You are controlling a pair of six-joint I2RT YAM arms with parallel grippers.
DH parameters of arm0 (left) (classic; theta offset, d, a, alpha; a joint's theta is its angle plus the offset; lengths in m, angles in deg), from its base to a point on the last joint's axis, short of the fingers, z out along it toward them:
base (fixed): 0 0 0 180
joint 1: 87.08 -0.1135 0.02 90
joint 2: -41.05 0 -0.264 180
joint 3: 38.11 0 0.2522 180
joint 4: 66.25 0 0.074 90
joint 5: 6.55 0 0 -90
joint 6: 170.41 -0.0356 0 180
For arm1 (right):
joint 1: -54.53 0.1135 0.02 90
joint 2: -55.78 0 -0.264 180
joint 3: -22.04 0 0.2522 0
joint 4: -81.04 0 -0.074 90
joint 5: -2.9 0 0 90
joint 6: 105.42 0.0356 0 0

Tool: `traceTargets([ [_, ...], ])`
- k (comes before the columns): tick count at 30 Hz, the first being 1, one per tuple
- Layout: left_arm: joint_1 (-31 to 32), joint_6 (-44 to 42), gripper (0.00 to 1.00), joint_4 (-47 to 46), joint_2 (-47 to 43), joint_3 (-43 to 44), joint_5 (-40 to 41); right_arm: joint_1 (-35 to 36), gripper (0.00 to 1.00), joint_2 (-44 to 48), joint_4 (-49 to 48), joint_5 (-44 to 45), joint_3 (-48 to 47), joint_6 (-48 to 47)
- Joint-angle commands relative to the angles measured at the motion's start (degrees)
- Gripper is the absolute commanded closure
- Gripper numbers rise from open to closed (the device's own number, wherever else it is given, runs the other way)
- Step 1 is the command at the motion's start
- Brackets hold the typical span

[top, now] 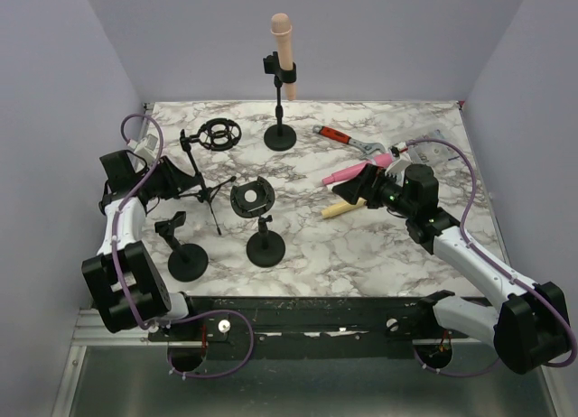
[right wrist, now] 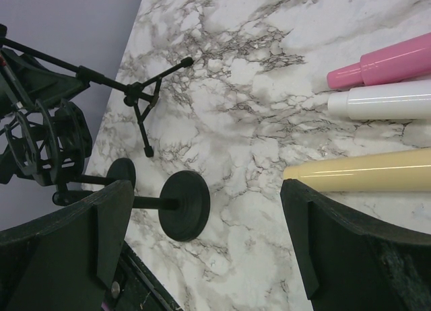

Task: Remove the microphone from the stand

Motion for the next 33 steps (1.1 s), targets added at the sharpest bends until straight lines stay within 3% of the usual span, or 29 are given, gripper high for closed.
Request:
traceTargets([
  [1, 0.1, 6.3, 1.00, 6.7, 2.2, 0.3, -1.6, 0.3, 0.00, 0.3, 0.8, 1.0, -1.3, -0.7],
  [6, -1.2, 15.0, 1.00, 4.3, 4.7, -1.1, -4.5, 0.3, 0.00, 0.5, 0.7, 1.3, -1.1, -0.7],
  [22, -4.6, 46.3, 1.00, -20.5, 2.8, -11.7, -6.6, 0.3, 0.00, 0.2, 0.6, 1.5, -1.1, -0.7],
  [30, -5.7, 55.1, 1.00, -29.3, 2.0, -16.2, -6.1, 0.3, 0.00, -0.4, 0.0, 1.3, -0.8, -0.6],
  [33, -6.1, 54.0, 1.00, -28.7, 0.9, -16.1, -5.4, 0.3, 0.00, -0.4, -0.1, 1.2, -0.7, -0.5],
])
